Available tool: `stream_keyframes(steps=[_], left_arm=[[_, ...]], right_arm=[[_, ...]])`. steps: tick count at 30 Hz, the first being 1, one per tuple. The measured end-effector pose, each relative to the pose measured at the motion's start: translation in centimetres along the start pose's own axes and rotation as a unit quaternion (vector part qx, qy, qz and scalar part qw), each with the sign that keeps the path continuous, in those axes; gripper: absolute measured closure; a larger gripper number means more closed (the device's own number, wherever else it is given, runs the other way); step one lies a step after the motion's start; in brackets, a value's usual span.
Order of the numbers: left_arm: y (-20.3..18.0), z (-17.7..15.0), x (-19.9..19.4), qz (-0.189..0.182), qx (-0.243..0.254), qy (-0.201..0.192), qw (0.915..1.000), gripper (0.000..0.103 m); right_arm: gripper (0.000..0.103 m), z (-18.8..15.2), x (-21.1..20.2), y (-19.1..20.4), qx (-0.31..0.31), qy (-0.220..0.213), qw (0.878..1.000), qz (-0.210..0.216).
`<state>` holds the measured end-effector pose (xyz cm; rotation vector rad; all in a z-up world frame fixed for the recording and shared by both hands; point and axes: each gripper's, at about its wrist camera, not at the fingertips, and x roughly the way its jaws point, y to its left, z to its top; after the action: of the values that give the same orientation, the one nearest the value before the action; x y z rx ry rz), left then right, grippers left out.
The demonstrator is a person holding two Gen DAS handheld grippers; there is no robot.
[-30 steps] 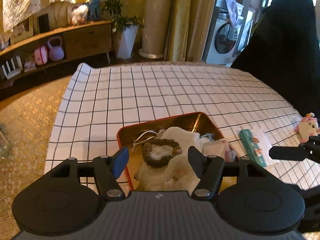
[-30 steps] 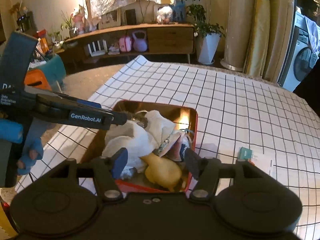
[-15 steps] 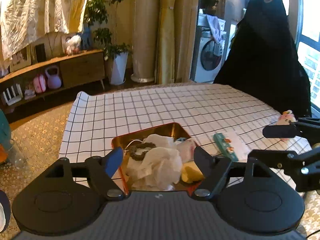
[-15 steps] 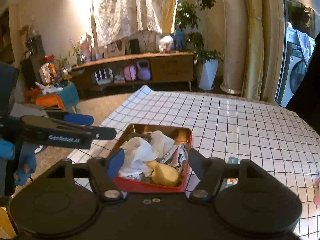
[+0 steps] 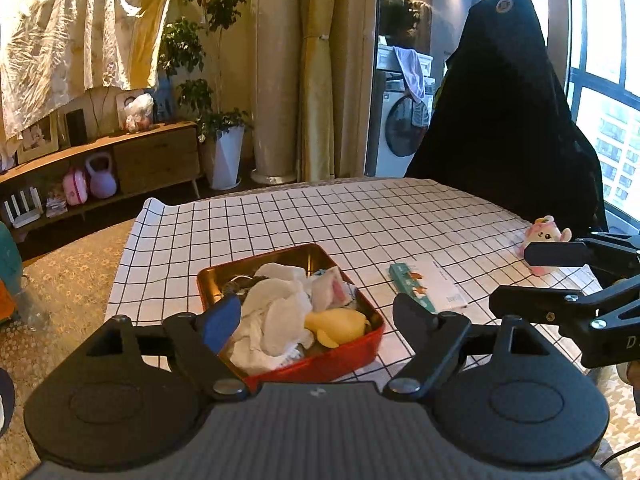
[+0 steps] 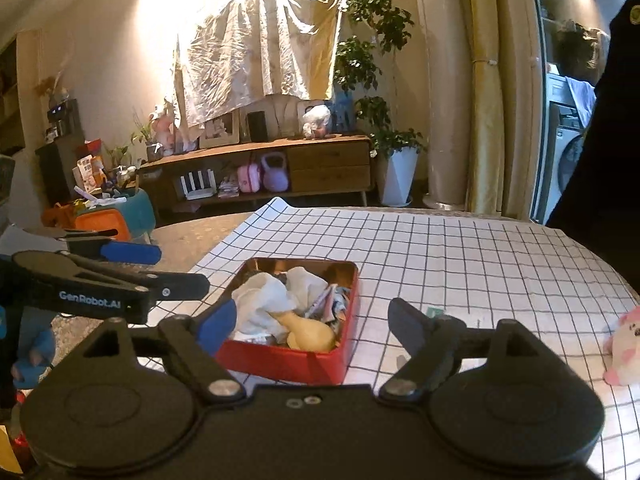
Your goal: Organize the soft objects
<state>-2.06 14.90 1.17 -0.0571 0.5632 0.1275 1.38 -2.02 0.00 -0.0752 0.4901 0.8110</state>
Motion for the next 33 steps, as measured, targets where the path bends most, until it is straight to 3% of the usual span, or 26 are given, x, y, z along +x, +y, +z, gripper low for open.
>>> stream_keyframes(steps=[8,12,33], left_arm=[[-1.7,-1.0,-1.5,-0.009,-0.011,-0.010,0.9999,0.017],[-2.1,-1.3,-2.4,-0.010,-0.016,-0.020,0.9996,0.002],[-3.7,-2.0,-4.9,-0.020,-0.022,-0.048,0.9984,0.002]], right_arm=[[0.007,-1.3,-2.1,-0.2,0.006,-0.030,1.000,0.003],[0.003,-1.9,-3.0,-0.2,0.012,-0.036,0.999,0.009],[0.000,-3.5,-6.7,0.5,0.026,-0.066,0.997,-0.024]])
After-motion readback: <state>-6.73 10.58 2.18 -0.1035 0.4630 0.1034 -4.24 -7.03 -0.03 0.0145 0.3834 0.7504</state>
